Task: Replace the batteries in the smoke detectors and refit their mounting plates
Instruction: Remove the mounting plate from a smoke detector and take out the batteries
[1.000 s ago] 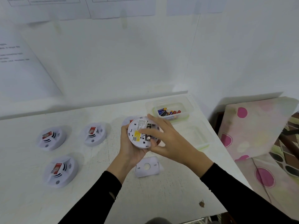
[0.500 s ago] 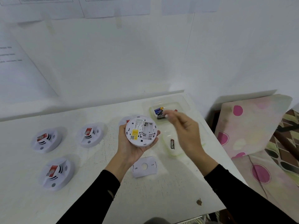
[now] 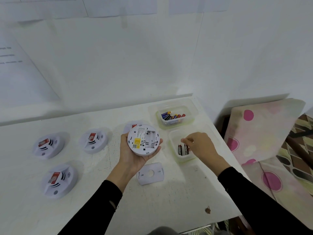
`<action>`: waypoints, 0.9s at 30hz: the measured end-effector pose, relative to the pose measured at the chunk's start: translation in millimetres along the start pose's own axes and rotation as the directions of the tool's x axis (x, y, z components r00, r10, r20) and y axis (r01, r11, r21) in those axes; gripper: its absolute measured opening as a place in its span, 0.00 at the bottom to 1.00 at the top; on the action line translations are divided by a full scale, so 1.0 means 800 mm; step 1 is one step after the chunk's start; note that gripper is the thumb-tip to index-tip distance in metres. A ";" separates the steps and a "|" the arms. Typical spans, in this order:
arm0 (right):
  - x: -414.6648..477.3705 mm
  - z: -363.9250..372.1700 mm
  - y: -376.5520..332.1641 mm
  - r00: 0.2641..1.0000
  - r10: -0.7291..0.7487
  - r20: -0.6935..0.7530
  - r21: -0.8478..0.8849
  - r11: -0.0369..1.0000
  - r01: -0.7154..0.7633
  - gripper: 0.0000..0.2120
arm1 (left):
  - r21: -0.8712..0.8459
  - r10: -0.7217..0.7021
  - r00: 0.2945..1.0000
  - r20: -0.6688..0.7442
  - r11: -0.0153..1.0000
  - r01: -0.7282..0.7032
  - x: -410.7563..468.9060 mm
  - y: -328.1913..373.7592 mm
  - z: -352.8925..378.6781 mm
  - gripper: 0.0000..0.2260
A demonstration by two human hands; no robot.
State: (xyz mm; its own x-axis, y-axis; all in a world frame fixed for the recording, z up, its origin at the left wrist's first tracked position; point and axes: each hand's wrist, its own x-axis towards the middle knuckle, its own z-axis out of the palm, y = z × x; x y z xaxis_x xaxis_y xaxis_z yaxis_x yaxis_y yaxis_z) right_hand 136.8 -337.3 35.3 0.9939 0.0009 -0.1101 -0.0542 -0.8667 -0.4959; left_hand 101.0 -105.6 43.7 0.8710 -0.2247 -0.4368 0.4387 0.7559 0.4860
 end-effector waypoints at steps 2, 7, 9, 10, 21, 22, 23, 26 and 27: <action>0.001 0.000 -0.002 1.000 0.017 0.002 -0.048 0.999 -0.017 0.21 | 0.000 0.001 1.000 0.015 1.000 -0.001 0.000 0.000 0.000 0.28; 0.006 -0.004 -0.005 0.997 0.064 0.032 -0.115 0.992 -0.060 0.26 | 0.000 -0.020 0.997 0.070 1.000 0.020 -0.004 0.004 -0.002 0.32; 0.002 -0.001 -0.011 0.993 -0.031 -0.114 -0.072 0.997 0.023 0.20 | -0.023 -0.029 0.994 0.101 0.999 0.031 -0.011 0.009 -0.006 0.34; -0.005 0.001 -0.019 0.963 -0.127 -0.239 -0.001 0.991 0.130 0.15 | -0.023 -0.022 0.993 0.112 0.999 0.025 -0.016 0.013 -0.008 0.33; -0.082 0.111 -0.031 0.603 -0.797 -0.032 0.097 0.598 0.795 0.11 | 0.255 0.167 0.984 -0.069 0.956 -0.144 -0.058 0.047 -0.069 0.15; -0.081 0.117 -0.026 0.607 -0.795 -0.021 0.094 0.602 0.793 0.13 | 0.309 0.191 0.976 -0.103 0.939 -0.151 -0.059 0.046 -0.077 0.16; -0.080 0.119 -0.023 0.623 -0.782 -0.009 0.112 0.619 0.778 0.15 | 0.371 0.211 0.970 -0.121 0.916 -0.153 -0.062 0.045 -0.083 0.17; -0.077 0.119 -0.020 0.691 -0.722 0.016 0.195 0.680 0.706 0.17 | 0.571 0.271 0.954 -0.124 0.806 -0.155 -0.067 0.036 -0.098 0.15; -0.076 0.118 -0.021 0.701 -0.713 0.029 0.204 0.690 0.694 0.18 | 0.625 0.290 0.948 -0.131 0.767 -0.149 -0.069 0.032 -0.101 0.15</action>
State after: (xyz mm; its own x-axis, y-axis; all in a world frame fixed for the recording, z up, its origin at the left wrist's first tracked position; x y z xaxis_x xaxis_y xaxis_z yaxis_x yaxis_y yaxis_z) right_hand 68.6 -275.5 -30.6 0.7324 0.6327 0.2517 0.6329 -0.4963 -0.5942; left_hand 46.9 -24.2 19.2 0.9241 0.0871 -0.3721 0.3450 0.2288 0.9103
